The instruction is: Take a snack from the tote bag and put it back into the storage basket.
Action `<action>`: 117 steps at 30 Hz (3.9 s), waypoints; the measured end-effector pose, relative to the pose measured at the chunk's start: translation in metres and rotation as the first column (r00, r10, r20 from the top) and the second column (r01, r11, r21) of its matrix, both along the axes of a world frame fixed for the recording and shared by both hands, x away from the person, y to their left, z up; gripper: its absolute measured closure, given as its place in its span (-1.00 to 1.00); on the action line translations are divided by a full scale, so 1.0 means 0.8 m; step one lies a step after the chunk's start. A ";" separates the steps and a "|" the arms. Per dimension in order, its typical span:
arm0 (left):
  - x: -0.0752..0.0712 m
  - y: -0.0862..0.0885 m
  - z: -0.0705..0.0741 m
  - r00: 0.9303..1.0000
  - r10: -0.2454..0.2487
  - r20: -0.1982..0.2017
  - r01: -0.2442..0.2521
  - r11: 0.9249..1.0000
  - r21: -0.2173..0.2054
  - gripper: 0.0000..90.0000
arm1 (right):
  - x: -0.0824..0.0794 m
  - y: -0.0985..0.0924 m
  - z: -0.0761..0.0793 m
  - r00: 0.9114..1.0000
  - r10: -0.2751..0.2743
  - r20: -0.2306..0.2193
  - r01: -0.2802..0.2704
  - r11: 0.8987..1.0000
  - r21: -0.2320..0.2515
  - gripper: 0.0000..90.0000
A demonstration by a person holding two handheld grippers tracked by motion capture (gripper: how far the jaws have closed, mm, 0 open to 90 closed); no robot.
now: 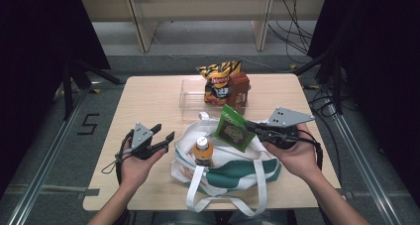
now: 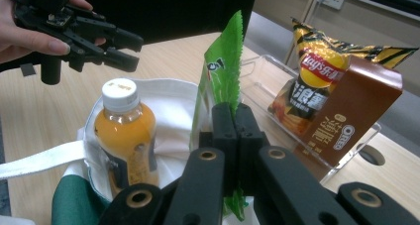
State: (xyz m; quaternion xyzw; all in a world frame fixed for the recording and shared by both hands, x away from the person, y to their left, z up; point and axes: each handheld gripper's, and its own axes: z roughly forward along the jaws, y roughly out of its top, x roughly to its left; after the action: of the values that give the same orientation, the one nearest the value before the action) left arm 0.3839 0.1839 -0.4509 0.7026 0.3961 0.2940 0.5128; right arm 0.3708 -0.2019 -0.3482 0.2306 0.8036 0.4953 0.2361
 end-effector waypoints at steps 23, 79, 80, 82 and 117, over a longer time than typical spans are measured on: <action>0.000 0.000 0.000 1.000 0.001 0.000 -0.001 1.000 0.000 -0.06 | 0.004 -0.003 0.031 0.997 -0.015 0.071 0.014 1.000 0.027 1.00; 0.000 0.000 0.000 1.000 -0.004 0.000 0.004 1.000 -0.007 -0.06 | 0.098 0.046 0.055 0.991 -0.075 0.110 0.072 0.997 0.027 1.00; 0.001 0.000 0.000 1.000 -0.004 0.000 0.004 1.000 -0.006 -0.06 | 0.101 0.047 0.054 0.990 -0.073 0.117 0.071 0.997 0.026 1.00; 0.001 0.000 0.000 1.000 -0.001 -0.002 0.001 1.000 -0.007 -0.06 | 0.106 0.051 0.053 0.989 -0.082 0.123 0.080 0.996 0.027 1.00; 0.001 0.000 -0.001 1.000 -0.005 -0.002 0.005 1.000 -0.012 -0.06 | 0.153 0.079 0.048 0.983 -0.123 0.139 0.124 0.992 0.007 1.00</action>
State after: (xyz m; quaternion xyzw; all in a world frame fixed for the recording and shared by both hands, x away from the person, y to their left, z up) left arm 0.3851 0.1839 -0.4516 0.7007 0.3966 0.2898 0.5175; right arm 0.4934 -0.1386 -0.3099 0.2447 0.7699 0.4937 0.3219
